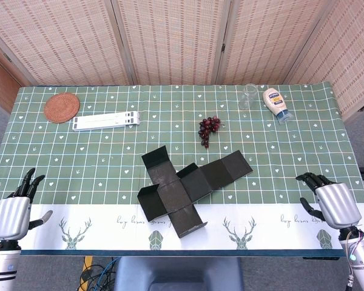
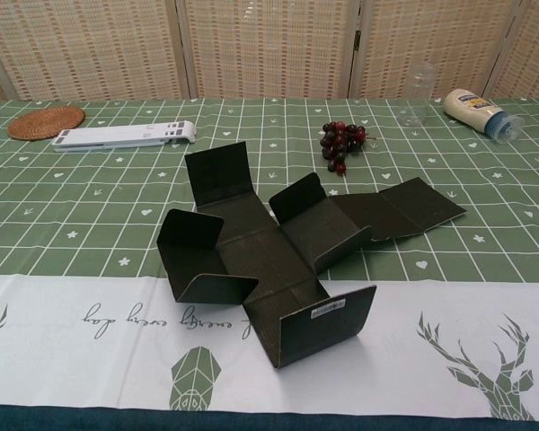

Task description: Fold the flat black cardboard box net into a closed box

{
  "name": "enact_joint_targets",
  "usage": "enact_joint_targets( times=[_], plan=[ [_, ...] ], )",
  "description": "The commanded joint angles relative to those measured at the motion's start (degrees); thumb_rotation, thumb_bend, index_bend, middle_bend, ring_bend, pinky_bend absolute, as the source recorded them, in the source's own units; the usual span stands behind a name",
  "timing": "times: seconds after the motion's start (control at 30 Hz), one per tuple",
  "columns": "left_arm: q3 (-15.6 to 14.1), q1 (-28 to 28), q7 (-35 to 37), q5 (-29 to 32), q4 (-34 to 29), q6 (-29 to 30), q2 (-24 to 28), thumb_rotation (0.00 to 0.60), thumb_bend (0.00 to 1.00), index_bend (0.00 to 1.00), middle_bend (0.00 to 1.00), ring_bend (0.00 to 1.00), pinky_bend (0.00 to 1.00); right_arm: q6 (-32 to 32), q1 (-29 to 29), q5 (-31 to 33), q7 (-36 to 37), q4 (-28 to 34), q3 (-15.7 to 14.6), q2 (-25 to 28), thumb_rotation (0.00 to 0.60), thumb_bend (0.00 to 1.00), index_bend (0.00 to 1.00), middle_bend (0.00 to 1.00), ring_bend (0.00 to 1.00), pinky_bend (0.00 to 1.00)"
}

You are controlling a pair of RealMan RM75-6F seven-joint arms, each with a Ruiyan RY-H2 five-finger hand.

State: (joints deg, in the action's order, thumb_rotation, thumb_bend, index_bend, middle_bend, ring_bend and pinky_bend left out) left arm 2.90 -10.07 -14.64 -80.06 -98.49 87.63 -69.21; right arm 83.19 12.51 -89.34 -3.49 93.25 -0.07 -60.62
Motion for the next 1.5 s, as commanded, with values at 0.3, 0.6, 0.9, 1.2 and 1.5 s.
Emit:
enact_joint_targets(
  times=[0.3,0.6,0.9,1.2,1.5],
  plan=[
    [0.4,0.5,2.0,-0.8,0.7,-0.6,0.3,0.600,0.10,0.15,0.07,0.29,0.51,-10.3,4.8,3.2,-12.1,8.2,1.7,3.3,0.600,0.28,0.04,0.17,0.53,0.78],
    [0.3,1.4,3.8,-1.8,1.4,-0.4,0.5,0.600,0.10,0.15,0.07,0.29,0.51,-28.4,17.5,17.7,-30.3,15.4,6.4,1.1,0.600,0.22,0.00,0.06,0.68,0.97],
    [0.3,1.9,5.7,-2.9,2.6,-0.3,0.8,0.600,0.10,0.16,0.07,0.29,0.50,-35.5,30.3,38.6,-44.5,11.4,8.3,-8.5,0.600,0.21,0.00,0.01,0.68,0.98],
    [0.4,2.1,7.0,-3.7,3.3,-0.7,1.1,0.600,0.10,0.16,0.07,0.29,0.50,-34.6,41.1,54.4,-52.7,5.1,6.8,-17.5,0.600,0.21,0.00,0.00,0.68,0.98],
    [0.5,2.3,7.6,-3.7,3.7,-1.1,1.3,0.600,0.10,0.16,0.07,0.28,0.50,-32.2,48.1,64.5,-57.2,0.1,4.3,-23.4,0.600,0.21,0.00,0.00,0.68,0.98]
  ],
)
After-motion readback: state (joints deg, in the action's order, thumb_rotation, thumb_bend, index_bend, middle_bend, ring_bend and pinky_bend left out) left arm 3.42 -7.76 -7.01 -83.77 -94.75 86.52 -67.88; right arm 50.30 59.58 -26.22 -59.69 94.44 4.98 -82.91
